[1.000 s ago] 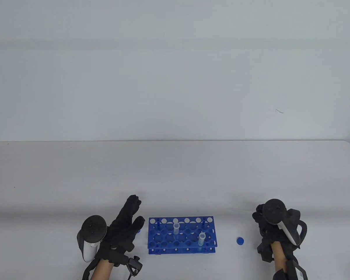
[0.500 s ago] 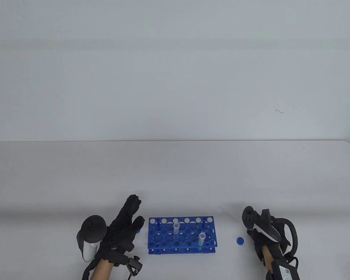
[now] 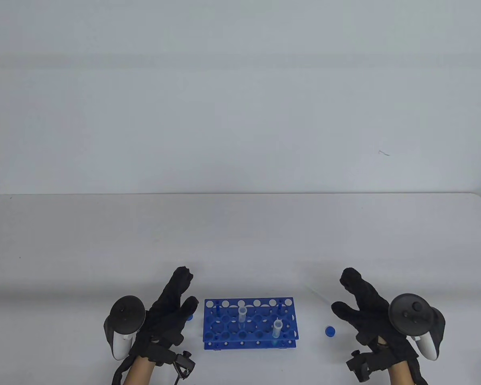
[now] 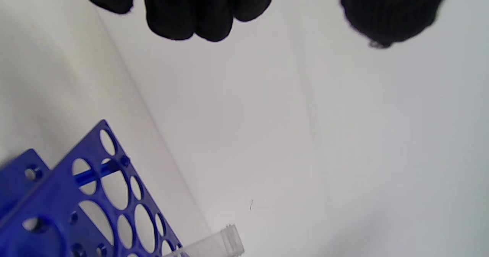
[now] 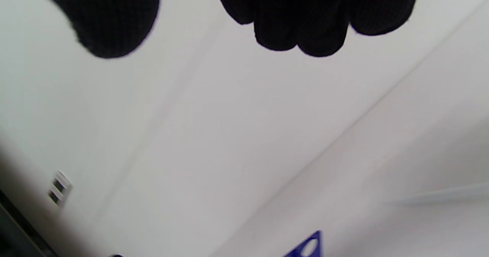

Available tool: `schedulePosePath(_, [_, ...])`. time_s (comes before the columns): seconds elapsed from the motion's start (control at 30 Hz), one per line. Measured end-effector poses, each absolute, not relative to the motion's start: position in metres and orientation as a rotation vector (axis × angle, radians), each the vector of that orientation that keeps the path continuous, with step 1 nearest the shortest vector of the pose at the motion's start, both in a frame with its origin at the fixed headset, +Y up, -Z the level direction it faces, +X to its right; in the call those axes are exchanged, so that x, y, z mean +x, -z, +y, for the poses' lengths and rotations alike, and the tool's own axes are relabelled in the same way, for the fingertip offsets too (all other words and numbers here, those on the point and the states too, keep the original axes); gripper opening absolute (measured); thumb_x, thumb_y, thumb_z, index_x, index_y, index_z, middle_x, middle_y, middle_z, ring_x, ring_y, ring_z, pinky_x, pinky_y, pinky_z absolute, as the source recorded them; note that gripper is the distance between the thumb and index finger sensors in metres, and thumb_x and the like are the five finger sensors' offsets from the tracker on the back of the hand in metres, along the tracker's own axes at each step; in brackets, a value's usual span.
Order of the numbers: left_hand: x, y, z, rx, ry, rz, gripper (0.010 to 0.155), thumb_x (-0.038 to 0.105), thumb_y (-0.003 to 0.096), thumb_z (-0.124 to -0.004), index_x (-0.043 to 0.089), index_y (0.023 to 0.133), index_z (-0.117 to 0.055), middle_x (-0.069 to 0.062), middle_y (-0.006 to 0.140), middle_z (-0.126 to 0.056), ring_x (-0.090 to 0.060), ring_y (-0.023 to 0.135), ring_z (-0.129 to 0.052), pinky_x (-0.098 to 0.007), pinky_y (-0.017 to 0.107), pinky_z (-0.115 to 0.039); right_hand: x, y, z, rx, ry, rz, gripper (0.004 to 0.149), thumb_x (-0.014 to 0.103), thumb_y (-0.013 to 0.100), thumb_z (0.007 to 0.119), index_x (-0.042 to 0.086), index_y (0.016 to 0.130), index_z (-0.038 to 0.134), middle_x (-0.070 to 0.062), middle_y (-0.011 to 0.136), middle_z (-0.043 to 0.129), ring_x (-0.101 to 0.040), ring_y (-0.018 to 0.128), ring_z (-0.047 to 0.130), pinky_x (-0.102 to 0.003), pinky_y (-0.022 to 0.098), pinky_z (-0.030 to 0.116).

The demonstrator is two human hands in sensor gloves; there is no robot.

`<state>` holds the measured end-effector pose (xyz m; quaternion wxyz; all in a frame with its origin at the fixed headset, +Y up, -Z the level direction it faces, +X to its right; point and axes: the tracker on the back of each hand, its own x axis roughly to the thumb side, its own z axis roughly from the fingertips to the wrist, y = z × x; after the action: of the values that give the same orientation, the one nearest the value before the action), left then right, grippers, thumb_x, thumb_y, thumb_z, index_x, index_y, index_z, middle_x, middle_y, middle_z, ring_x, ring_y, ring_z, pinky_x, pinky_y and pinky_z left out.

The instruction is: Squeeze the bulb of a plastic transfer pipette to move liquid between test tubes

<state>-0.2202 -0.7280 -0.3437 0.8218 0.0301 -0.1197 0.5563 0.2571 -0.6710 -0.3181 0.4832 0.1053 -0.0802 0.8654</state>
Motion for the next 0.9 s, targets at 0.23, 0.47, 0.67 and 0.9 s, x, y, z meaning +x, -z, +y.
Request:
schedulePosePath(0.23, [-0.217, 0.341, -0.723, 0.073, -1.154, -0.282, 0.096, 0.07, 0.0433, -0.062, 0.022, 0.12, -0.03, -0.01, 0.126, -0.042, -0.037, 0.114, -0.048, -0.064, 0.084, -0.041, 0.257, 0.325, -0.685, 0.251, -2.03, -0.157, 0.094, 0.054, 0.038, 0.08, 0.009, 0.11, 0.038, -0.022, 0.117, 0.048, -0.049, 0.105, 0.051, -0.063, 0.069, 0.054])
schedulePosePath(0.47, [-0.215, 0.339, -0.721, 0.082, -1.134, -0.295, 0.096, 0.07, 0.0433, -0.062, 0.022, 0.12, -0.03, -0.01, 0.126, -0.042, -0.037, 0.114, -0.048, -0.064, 0.085, -0.041, 0.255, 0.328, -0.692, 0.221, -2.024, -0.114, 0.092, 0.053, 0.039, 0.08, 0.008, 0.109, 0.041, -0.023, 0.115, 0.051, -0.049, 0.104, 0.053, -0.064, 0.068, 0.055])
schedulePosePath(0.67, [-0.214, 0.34, -0.722, 0.065, -1.129, -0.287, 0.096, 0.07, 0.0432, -0.062, 0.022, 0.12, -0.03, -0.009, 0.126, -0.042, -0.036, 0.115, -0.047, -0.064, 0.085, -0.041, 0.257, 0.33, -0.691, 0.204, -2.054, -0.114, 0.09, 0.052, 0.039, 0.08, 0.008, 0.109, 0.043, -0.022, 0.114, 0.053, -0.048, 0.103, 0.056, -0.063, 0.068, 0.056])
schedulePosePath(0.9, [-0.214, 0.34, -0.723, 0.056, -1.131, -0.279, 0.096, 0.07, 0.0433, -0.062, 0.022, 0.12, -0.03, -0.009, 0.126, -0.042, -0.036, 0.115, -0.047, -0.064, 0.085, -0.041, 0.256, 0.332, -0.693, 0.196, -2.045, -0.103, 0.088, 0.051, 0.04, 0.08, 0.007, 0.108, 0.045, -0.023, 0.114, 0.055, -0.049, 0.102, 0.057, -0.063, 0.067, 0.057])
